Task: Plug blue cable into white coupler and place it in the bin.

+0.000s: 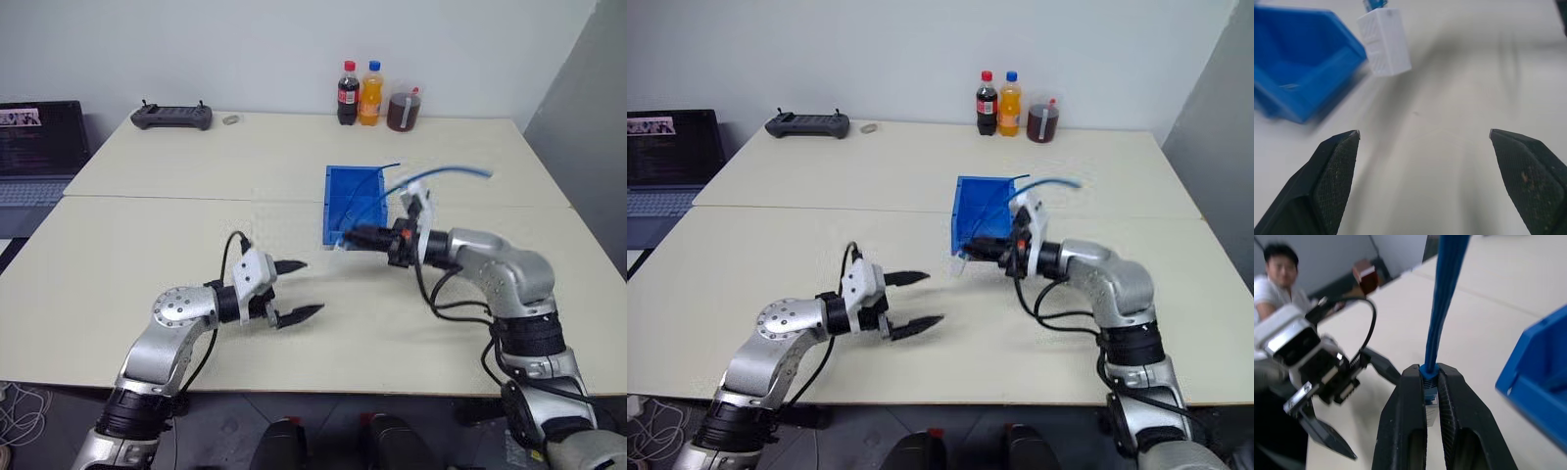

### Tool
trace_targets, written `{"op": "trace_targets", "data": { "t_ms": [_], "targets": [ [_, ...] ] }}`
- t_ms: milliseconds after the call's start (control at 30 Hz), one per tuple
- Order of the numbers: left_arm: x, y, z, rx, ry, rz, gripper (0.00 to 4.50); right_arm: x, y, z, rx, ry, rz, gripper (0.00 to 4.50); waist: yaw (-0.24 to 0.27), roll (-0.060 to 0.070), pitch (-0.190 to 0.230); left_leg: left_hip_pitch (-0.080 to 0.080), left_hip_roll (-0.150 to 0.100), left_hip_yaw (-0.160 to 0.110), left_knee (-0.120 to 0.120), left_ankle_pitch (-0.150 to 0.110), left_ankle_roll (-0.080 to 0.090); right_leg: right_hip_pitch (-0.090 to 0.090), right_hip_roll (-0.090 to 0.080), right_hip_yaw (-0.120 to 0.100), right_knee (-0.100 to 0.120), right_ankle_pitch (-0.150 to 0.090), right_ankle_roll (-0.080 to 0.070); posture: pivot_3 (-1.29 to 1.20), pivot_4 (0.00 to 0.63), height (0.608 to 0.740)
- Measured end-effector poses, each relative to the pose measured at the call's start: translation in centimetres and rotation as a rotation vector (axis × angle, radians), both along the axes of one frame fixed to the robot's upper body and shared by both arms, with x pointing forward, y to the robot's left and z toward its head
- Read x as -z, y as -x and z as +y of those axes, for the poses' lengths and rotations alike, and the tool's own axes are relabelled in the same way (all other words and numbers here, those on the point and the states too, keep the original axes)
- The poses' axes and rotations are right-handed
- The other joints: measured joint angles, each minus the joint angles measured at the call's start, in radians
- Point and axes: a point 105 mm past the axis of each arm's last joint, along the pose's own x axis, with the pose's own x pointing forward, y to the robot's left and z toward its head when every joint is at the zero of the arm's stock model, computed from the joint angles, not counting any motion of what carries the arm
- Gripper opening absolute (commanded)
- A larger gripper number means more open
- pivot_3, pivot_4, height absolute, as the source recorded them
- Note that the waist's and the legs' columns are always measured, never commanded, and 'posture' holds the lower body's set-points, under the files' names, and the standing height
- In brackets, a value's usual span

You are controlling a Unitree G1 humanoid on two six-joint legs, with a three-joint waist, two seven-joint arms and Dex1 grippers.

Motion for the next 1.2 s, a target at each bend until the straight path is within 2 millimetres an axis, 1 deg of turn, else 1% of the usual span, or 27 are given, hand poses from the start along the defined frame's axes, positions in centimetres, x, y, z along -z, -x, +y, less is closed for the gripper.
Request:
{"op": "trace_targets", "data": {
  "t_ms": [67,133,200,233,333,367,433,467,500,567,600,633,800,867,933,1033,1100,1167,1200],
  "targets": [
    [-1.2,-0.1,-0.4,-0.052,0.055,-0.018,4.47,-0.8,-0.8,-0.3,0.041,-0.026,0.023,0.10,0.000,0.000,0.000,0.000,-0.001,0.000,0.000,0.000,0.000,0.000,0.000,0.000,0.000,0.000,0.000,0.00,0.150,0.740],
    [-1.6,-0.1,-0.6,-0.090,0.087,-0.009,4.47,-1.2,-1.5,-0.6,0.077,-0.050,0.049,0.10,-0.002,0.000,0.000,0.000,-0.001,0.001,-0.001,0.000,0.000,0.000,0.000,0.001,0.000,0.000,0.000,0.00,0.150,0.740],
    [-1.7,-0.1,-0.8,-0.144,0.124,0.010,4.47,-1.6,-2.9,-0.9,0.131,-0.060,0.083,0.10,-0.003,0.000,0.000,0.000,-0.001,0.001,-0.001,0.000,0.000,-0.001,0.000,0.001,0.000,0.000,0.000,0.00,0.150,0.740],
    [-1.8,-0.1,-0.9,-0.176,0.144,0.016,4.47,-2.0,-3.8,-1.1,0.164,-0.059,0.091,0.10,-0.005,0.000,0.000,0.000,-0.001,0.001,-0.002,0.000,0.000,-0.001,0.000,0.001,0.000,0.000,0.000,0.00,0.150,0.740],
    [-1.3,-0.1,-0.9,-0.300,0.215,0.056,4.47,-3.4,-8.0,-1.9,0.331,-0.022,0.077,0.10,-0.009,0.001,0.000,0.003,-0.002,0.004,-0.007,0.000,0.000,-0.001,0.000,0.004,-0.001,0.000,0.000,0.00,0.150,0.740],
    [-1.1,-0.2,-0.8,-0.317,0.220,0.065,4.47,-3.7,-8.6,-2.0,0.359,-0.014,0.067,0.10,-0.008,0.000,0.000,0.004,-0.002,0.004,-0.010,0.000,0.000,-0.001,0.000,0.004,-0.002,0.000,0.000,0.00,0.150,0.740],
    [-0.9,-0.3,-0.6,-0.359,0.222,0.070,4.50,-3.6,-9.9,-2.4,0.408,-0.004,0.055,0.78,-0.006,0.000,0.000,0.004,-0.001,0.004,-0.012,0.000,0.000,-0.001,0.001,0.004,-0.002,-0.001,-0.001,0.00,0.150,0.740],
    [-0.9,-0.3,-0.7,-0.371,0.234,0.067,4.50,-3.1,-10.6,-2.6,0.435,0.010,0.066,0.92,-0.005,0.000,0.000,0.003,-0.001,0.004,-0.012,0.000,0.000,-0.002,0.001,0.004,-0.003,-0.001,-0.002,0.00,0.150,0.740],
    [-1.0,-0.3,-0.9,-0.370,0.240,0.067,4.50,-2.7,-11.0,-2.6,0.448,0.022,0.073,1.19,-0.004,0.000,0.000,0.003,-0.001,0.004,-0.013,0.000,-0.001,-0.002,0.000,0.004,-0.004,-0.001,-0.002,0.00,0.150,0.740],
    [-0.9,-0.1,-1.3,-0.368,0.240,0.068,4.50,-2.1,-11.4,-2.5,0.457,0.045,0.077,1.63,-0.004,0.000,0.000,0.002,-0.001,0.005,-0.013,0.000,-0.001,-0.002,0.000,0.004,-0.006,-0.001,-0.002,0.00,0.150,0.740],
    [-0.9,0.0,-1.4,-0.366,0.239,0.069,4.50,-1.9,-11.7,-2.5,0.462,0.051,0.075,1.92,-0.004,0.000,0.000,0.002,-0.001,0.005,-0.013,0.000,-0.001,-0.002,-0.001,0.004,-0.007,-0.001,-0.002,0.00,0.150,0.740],
    [-0.9,0.0,-1.4,-0.369,0.238,0.069,4.50,-1.8,-11.8,-2.6,0.469,0.063,0.076,2.04,-0.004,0.001,0.000,0.002,-0.002,0.006,-0.013,0.000,-0.001,-0.002,-0.001,0.004,-0.008,-0.001,-0.001,0.00,0.150,0.740],
    [-0.9,-0.2,-1.1,-0.387,0.236,0.067,4.50,-2.1,-12.4,-2.8,0.487,0.092,0.046,3.24,-0.004,0.001,0.001,0.002,-0.001,0.005,-0.013,0.000,0.000,-0.002,-0.001,0.004,-0.008,-0.001,-0.001,0.00,0.150,0.740],
    [-0.9,-0.2,-1.1,-0.388,0.237,0.065,4.50,-2.0,-12.7,-3.2,0.519,0.114,0.043,3.66,-0.004,0.001,0.001,0.002,-0.002,0.005,-0.013,0.000,-0.001,-0.001,-0.001,0.004,-0.008,-0.001,-0.001,0.00,0.150,0.740],
    [-1.0,-0.3,-1.1,-0.389,0.237,0.063,4.50,-2.0,-13.1,-4.2,0.571,0.135,0.025,4.11,-0.003,0.001,0.001,0.002,-0.002,0.005,-0.013,0.000,-0.001,-0.001,-0.002,0.004,-0.008,-0.001,-0.001,0.00,0.150,0.740],
    [-1.0,-0.4,-1.1,-0.401,0.234,0.070,4.50,-2.4,-13.2,-5.5,0.602,0.146,0.009,4.11,-0.003,0.001,0.001,0.001,-0.002,0.005,-0.013,0.000,-0.001,-0.002,-0.002,0.004,-0.009,-0.001,-0.001,0.00,0.150,0.740],
    [-0.9,-0.4,-1.1,-0.408,0.234,0.081,4.50,-3.1,-13.1,-6.2,0.606,0.158,-0.031,4.11,-0.003,0.001,0.001,0.001,-0.002,0.005,-0.014,0.000,-0.001,-0.002,-0.002,0.004,-0.009,-0.001,-0.001,0.00,0.150,0.740],
    [-0.6,-0.7,-0.8,-0.437,0.229,0.099,4.50,-3.7,-12.5,-7.2,0.605,0.176,-0.098,4.11,-0.003,0.001,0.001,0.001,-0.002,0.004,-0.014,0.000,-0.001,-0.001,-0.002,0.003,-0.010,-0.001,-0.001,0.00,0.150,0.740],
    [-0.7,-0.9,-0.5,-0.456,0.226,0.100,4.50,-3.8,-11.8,-7.9,0.612,0.178,-0.141,4.11,0.000,0.000,0.000,0.000,-0.001,0.002,-0.014,0.000,-0.001,-0.001,-0.002,0.001,-0.010,-0.001,-0.001,0.00,0.150,0.740]
  ]
}}
